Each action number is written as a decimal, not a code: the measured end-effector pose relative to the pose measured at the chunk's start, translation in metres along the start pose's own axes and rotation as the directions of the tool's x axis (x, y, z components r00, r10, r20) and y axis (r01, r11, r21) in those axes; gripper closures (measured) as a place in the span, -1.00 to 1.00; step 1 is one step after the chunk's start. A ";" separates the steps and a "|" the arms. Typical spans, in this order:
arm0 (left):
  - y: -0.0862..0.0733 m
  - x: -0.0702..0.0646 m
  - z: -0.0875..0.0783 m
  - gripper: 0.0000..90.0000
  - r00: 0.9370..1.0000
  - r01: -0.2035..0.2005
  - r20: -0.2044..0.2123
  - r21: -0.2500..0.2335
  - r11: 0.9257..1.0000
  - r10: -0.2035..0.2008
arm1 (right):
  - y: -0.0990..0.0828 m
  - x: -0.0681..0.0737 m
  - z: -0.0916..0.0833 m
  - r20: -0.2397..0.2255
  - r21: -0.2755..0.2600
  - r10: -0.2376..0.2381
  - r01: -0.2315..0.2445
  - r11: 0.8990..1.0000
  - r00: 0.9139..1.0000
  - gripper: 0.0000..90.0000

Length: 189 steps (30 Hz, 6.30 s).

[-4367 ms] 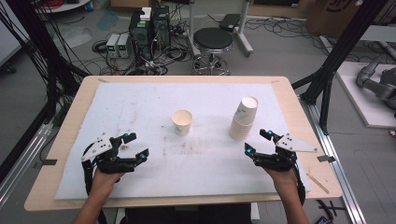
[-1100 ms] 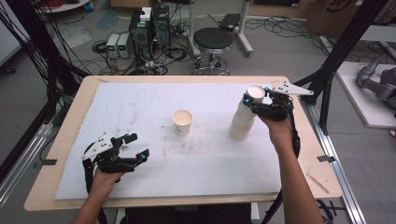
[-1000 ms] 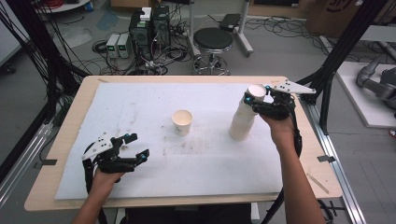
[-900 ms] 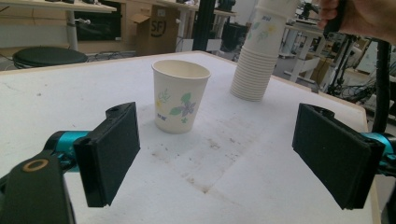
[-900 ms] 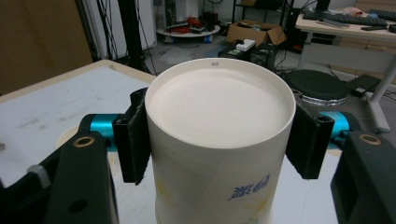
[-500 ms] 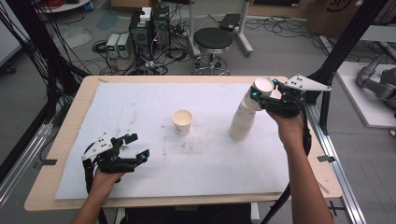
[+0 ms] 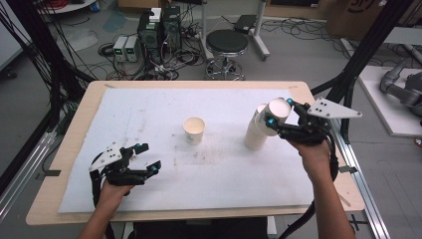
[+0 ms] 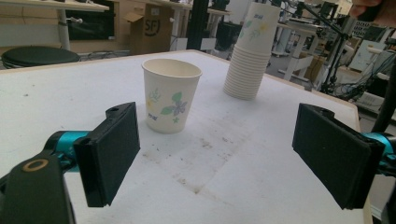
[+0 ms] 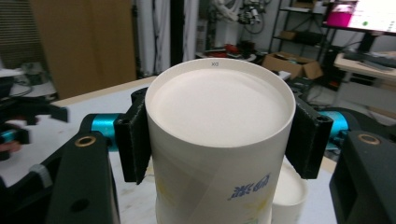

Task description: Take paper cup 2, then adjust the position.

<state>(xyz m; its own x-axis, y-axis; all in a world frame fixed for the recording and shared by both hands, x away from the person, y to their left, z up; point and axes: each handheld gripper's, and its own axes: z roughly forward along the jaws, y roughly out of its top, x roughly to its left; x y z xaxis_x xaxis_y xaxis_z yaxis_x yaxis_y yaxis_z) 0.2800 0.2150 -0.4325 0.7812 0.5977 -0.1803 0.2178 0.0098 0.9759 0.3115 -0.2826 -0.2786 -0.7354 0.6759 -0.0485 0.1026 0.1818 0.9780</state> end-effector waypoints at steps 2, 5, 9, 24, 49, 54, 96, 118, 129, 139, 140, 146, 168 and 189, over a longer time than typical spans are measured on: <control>0.000 -0.001 0.001 -0.67 1.000 -0.001 0.007 -0.005 1.000 0.001 | -0.005 0.008 -0.002 -0.037 0.004 -0.008 0.008 1.000 0.999 -0.21; 0.000 -0.002 0.001 -0.67 1.000 -0.004 0.027 -0.006 1.000 0.004 | -0.016 0.016 0.000 -0.077 0.022 -0.014 0.016 1.000 0.997 -0.22; -0.001 -0.003 0.003 -0.67 1.000 -0.001 0.029 -0.005 1.000 0.001 | -0.036 0.022 0.006 -0.130 0.057 -0.004 0.011 0.998 0.991 -0.22; -0.003 -0.003 0.001 -0.67 0.999 -0.017 0.030 -0.010 1.000 0.017 | -0.079 0.039 0.033 -0.218 0.123 -0.022 0.050 0.991 0.976 -0.22; -0.001 -0.012 0.012 -0.68 0.997 -0.057 0.058 0.007 0.998 0.057 | -0.083 0.046 0.039 -0.242 0.128 -0.019 0.051 0.990 0.970 -0.22; 0.001 -0.017 0.019 -0.67 0.993 -0.060 0.105 0.009 0.998 0.058 | -0.084 0.055 0.045 -0.281 0.137 -0.011 0.052 0.989 0.960 -0.22; 0.000 -0.067 0.090 -0.66 0.918 -0.194 0.364 0.060 0.979 0.160 | -0.079 0.106 0.099 -0.496 0.137 -0.002 0.081 0.987 0.868 -0.23; 0.000 -0.070 0.095 -0.32 0.886 -0.235 0.421 0.051 0.971 0.193 | -0.084 0.110 0.105 -0.545 0.133 0.046 0.032 0.991 0.837 -0.22; 0.015 -0.067 0.092 -0.26 0.889 -0.288 0.423 0.213 0.934 0.177 | -0.080 0.112 0.104 -0.539 0.191 0.068 0.043 0.981 0.839 -0.61; 0.033 -0.068 0.099 -0.25 0.864 -0.400 0.464 0.393 0.828 0.197 | -0.066 0.106 0.102 -0.559 0.230 -0.008 0.164 0.959 0.829 -0.60; 0.034 -0.069 0.100 -0.25 0.860 -0.408 0.471 0.403 0.819 0.197 | -0.065 0.106 0.103 -0.560 0.237 -0.020 0.184 0.954 0.828 -0.61; 0.038 -0.071 0.104 -0.25 0.849 -0.449 0.486 0.458 0.767 0.207 | -0.063 0.106 0.105 -0.575 0.265 -0.052 0.246 0.932 0.817 -0.61; 0.051 -0.076 0.113 -0.24 0.805 -0.555 0.545 0.552 0.623 0.235 | -0.065 0.112 0.119 -0.633 0.341 -0.122 0.417 0.843 0.764 -0.43; 0.040 -0.067 0.101 -0.59 0.825 -0.484 0.521 0.451 0.750 0.219 | -0.068 0.109 0.119 -0.669 0.340 -0.119 0.444 0.829 0.734 -0.18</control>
<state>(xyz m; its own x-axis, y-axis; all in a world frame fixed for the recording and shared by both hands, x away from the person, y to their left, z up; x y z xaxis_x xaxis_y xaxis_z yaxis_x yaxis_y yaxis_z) 0.2950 0.0943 -0.3938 0.9970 0.0773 0.0006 0.0494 -0.6437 0.7637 0.3035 -0.1364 -0.3744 -0.9999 -0.0034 -0.0157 -0.0137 0.6934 0.7204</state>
